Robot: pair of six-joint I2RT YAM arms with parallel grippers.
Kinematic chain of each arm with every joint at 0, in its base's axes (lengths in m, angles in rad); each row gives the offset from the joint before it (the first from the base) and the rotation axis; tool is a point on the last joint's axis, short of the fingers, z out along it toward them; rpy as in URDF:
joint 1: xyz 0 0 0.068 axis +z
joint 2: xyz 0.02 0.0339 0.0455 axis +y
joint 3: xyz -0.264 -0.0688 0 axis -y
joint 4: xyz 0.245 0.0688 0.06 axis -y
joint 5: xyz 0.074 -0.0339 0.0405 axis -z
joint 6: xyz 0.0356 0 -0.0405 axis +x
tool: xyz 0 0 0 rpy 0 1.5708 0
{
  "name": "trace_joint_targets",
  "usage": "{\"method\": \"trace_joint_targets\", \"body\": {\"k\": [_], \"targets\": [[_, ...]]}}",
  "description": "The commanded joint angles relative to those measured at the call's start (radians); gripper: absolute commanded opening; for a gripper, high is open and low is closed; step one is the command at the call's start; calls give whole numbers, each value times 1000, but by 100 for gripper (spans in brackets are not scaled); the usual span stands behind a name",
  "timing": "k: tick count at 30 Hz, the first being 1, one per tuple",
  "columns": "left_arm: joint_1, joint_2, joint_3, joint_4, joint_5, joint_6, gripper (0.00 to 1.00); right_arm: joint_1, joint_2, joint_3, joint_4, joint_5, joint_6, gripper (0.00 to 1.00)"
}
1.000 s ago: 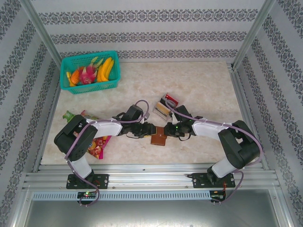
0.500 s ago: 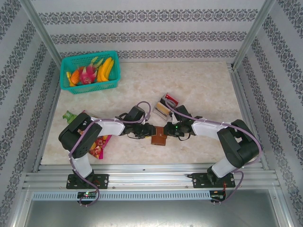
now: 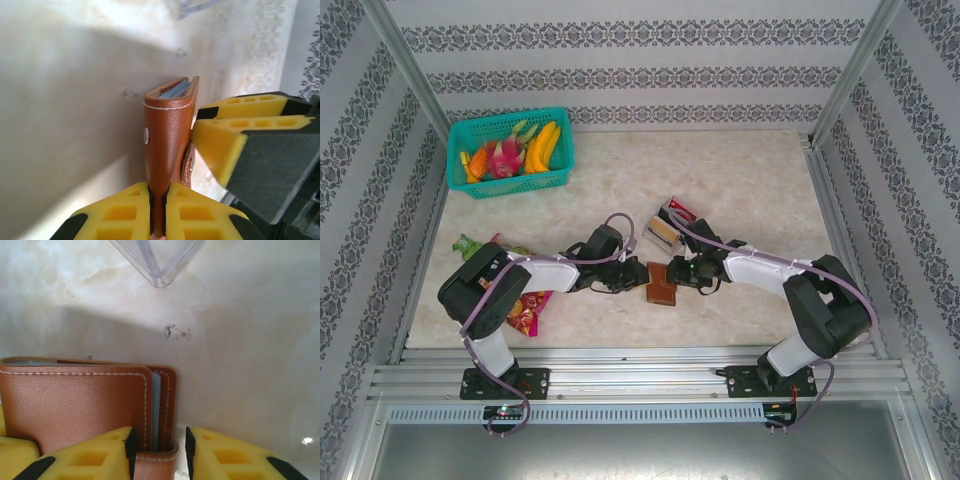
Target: Put the credit cards into the card holder
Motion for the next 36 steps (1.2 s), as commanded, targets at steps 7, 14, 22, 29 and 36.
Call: {"method": "trace_joint_targets", "body": {"k": [7,14,22,29,36], "targets": [[-16,-29,6,54,9,-15,4,51,-98,21,-40,81,39,44],[-16,-32,2,69,9,-25,4,90,-13,23,-11,58,67,49],[-17,-46,-2,79,12,-36,3,134,100,71,-113,192,41,53],[-15,-98,-10,-2,-47,-5,1,145,76,59,-244,383,33,35],[-7,-133,-46,-21,-101,-11,0,89,4,4,-263,391,26,29]]}}
